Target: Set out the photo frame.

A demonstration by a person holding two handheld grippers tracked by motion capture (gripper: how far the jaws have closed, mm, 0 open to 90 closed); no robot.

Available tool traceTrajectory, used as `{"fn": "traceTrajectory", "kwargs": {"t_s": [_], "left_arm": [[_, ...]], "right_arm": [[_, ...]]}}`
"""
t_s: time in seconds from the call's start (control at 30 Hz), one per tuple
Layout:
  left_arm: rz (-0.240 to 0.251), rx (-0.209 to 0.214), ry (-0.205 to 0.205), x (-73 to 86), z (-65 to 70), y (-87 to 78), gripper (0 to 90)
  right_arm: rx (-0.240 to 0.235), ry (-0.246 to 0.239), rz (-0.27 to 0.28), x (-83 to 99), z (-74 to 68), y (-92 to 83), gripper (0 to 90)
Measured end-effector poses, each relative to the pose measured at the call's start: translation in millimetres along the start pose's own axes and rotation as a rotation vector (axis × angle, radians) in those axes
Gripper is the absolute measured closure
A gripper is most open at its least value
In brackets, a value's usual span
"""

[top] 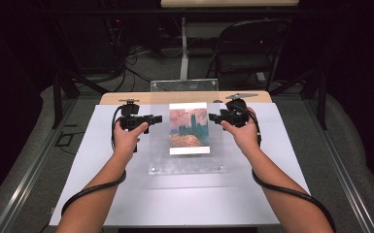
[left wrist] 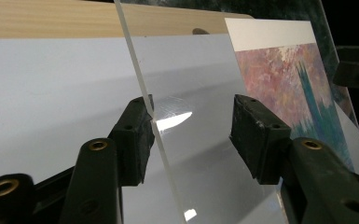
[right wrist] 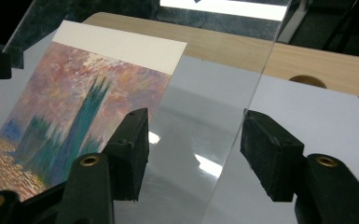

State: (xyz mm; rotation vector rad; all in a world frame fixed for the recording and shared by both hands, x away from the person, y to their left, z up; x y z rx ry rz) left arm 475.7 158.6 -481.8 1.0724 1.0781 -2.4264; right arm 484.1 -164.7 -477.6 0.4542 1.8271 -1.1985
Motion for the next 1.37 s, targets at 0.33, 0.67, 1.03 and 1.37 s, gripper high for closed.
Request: {"fn": "traceTrajectory", "kwargs": {"t_s": [0.33, 0.67, 1.03, 1.37], "left_arm": [[0.028, -0.008, 0.077, 7.6, 28.6, -31.7, 55.6], [0.097, 0.013, 0.173, 34.0, 57.8, -70.5, 63.3], [0.177, 0.042, 0.308, 83.5, 89.5, -106.3, 67.7], [0.191, 0.029, 0.337, 101.6, 89.7, -107.5, 58.3]], "right_arm": [[0.007, -0.071, 0.040, 1.1, -15.1, -43.8, 55.1], [-0.004, -0.131, 0.139, 17.6, -33.9, -93.3, 67.2], [-0.101, -0.130, 0.214, 58.6, -57.1, -145.7, 72.9], [-0.137, -0.137, 0.249, 73.1, -64.4, -152.8, 60.2]]}}
Point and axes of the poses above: each handheld gripper's, and its own axes: y roughly forward along the jaws, x roughly out of its underside, z roughly to its right, the point moved 3 cm from there along y, roughly forward along the jaws, and after that the axes turned 4 degrees about x, right-handed, at the moved point
